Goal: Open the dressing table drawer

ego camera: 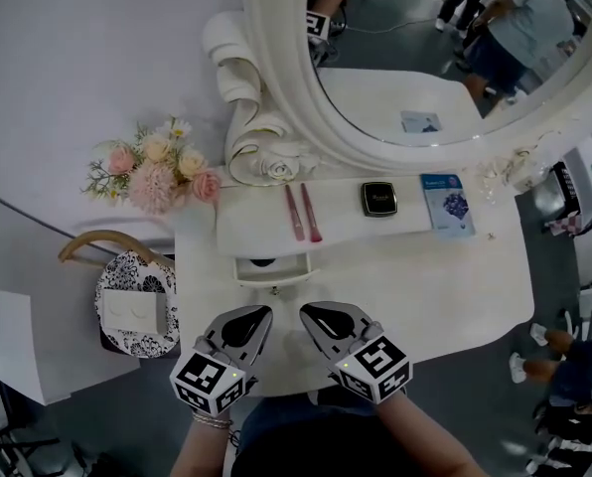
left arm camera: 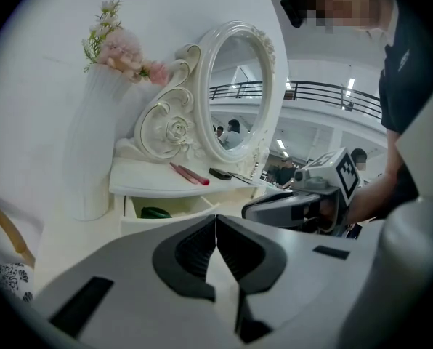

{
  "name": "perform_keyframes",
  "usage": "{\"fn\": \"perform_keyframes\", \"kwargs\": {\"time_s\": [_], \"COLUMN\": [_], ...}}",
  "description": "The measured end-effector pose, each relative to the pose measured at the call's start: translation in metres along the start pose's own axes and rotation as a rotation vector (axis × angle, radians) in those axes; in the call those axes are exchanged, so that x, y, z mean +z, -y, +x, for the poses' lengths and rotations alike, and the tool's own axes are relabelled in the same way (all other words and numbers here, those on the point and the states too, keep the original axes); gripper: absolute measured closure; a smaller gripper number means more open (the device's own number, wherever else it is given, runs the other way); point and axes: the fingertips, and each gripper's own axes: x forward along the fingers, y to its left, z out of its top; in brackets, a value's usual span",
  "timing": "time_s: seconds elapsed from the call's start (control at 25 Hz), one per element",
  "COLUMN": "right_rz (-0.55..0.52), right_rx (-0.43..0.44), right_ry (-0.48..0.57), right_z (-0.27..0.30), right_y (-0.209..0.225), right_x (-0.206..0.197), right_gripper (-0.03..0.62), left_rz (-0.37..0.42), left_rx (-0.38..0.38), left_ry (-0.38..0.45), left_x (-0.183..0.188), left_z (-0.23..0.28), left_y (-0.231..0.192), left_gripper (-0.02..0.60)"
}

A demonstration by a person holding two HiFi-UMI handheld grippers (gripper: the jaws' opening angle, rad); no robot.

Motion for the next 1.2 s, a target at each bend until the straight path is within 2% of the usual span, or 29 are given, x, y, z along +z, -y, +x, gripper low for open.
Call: {"fn": "perform_keyframes", "kwargs": {"time_s": [0.32,0.92,1.2], "right_rz": [-0.002,-0.056,-0.106], "right_rx": [0.064,0.096,0.07], "right_ry": [0.064,0.118,0.165], "right_z": [-0.027,-0.074,-0.099], "right_y": [0.001,0.017,0.031], "right_x": [0.022,0.057,0.084], "right_gripper": [0.574,0.576,0.576], "left_rz": [0.01,0.051,0.075], "left_rx": [0.031,0.051,0.054], "left_ry": [0.015,0.066,0.087], "left_x": [0.013,0.053,0.073], "left_z": [-0.002,0.007,0.009], "left_y": [0.017,0.039,0.048], "left_gripper": [0.563,0.563,0.563]}}
